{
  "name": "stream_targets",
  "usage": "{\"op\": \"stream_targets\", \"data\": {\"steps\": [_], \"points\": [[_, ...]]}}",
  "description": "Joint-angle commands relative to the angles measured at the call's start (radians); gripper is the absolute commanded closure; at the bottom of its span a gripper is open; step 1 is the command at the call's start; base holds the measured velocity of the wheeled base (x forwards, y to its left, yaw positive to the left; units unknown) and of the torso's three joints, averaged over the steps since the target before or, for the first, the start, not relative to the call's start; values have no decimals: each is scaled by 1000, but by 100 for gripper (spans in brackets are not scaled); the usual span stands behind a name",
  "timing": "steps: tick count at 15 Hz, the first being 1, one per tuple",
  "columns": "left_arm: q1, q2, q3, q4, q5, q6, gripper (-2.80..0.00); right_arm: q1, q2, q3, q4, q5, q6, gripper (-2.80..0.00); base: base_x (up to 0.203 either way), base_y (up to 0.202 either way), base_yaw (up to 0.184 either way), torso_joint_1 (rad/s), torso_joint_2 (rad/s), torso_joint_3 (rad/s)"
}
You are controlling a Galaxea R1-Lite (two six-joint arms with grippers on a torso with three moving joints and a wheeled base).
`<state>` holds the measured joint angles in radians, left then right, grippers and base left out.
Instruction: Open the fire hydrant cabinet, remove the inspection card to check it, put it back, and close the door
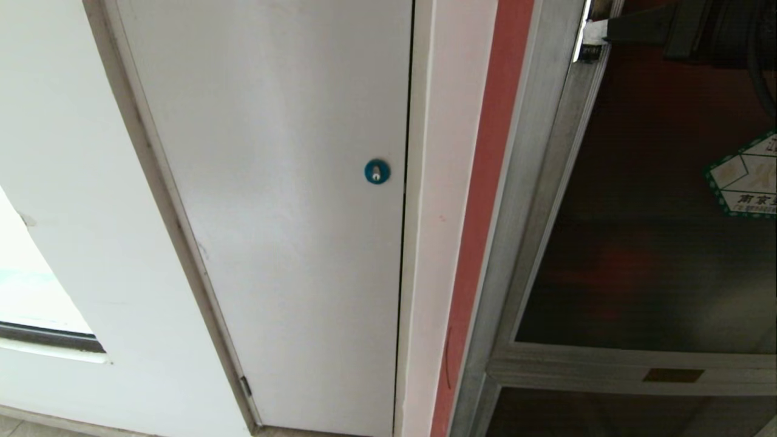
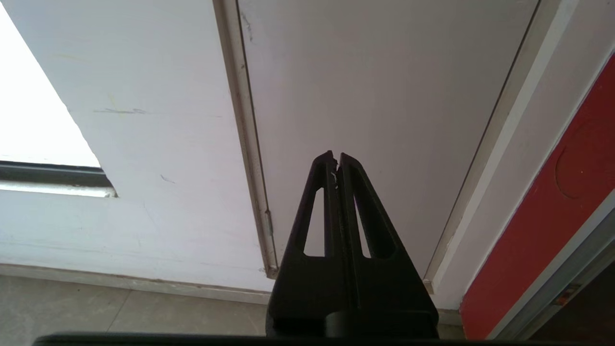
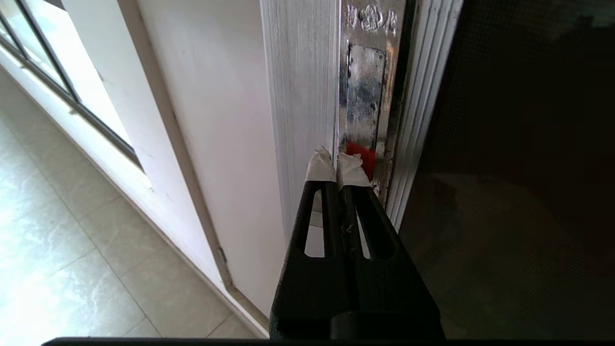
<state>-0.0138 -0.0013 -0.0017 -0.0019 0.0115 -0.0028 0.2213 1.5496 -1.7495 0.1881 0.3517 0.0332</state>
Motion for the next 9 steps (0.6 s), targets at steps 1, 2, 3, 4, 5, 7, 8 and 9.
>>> {"op": "stream_targets", "data": {"steps": [1, 2, 3, 4, 5, 7, 8, 9], "points": [[0, 1, 0, -1, 1, 0, 0, 0, 18, -21, -2, -11, 1, 0, 0, 0, 0, 0, 0, 0], [0, 1, 0, 0, 1, 0, 0, 0, 21, -24, -2, -17, 1, 0, 0, 0, 0, 0, 0, 0], [0, 1, 0, 0, 1, 0, 0, 0, 21, -22, 0, -19, 1, 0, 0, 0, 0, 0, 0, 0], [0, 1, 0, -1, 1, 0, 0, 0, 20, -19, 3, -19, 2, 0, 0, 0, 0, 0, 0, 0], [0, 1, 0, 0, 1, 0, 0, 0, 16, -14, 7, -23, 2, 0, 0, 0, 0, 0, 0, 0], [0, 1, 0, 0, 1, 0, 0, 0, 11, -8, 8, -43, 2, 0, 0, 0, 0, 0, 0, 0], [0, 1, 0, -1, 1, 0, 0, 0, 6, -1, 9, -43, 2, 0, 0, 0, 0, 0, 0, 0], [0, 1, 0, 0, 1, 0, 0, 0, 1, 9, 8, -43, 2, 0, 0, 0, 0, 0, 0, 0]]}}
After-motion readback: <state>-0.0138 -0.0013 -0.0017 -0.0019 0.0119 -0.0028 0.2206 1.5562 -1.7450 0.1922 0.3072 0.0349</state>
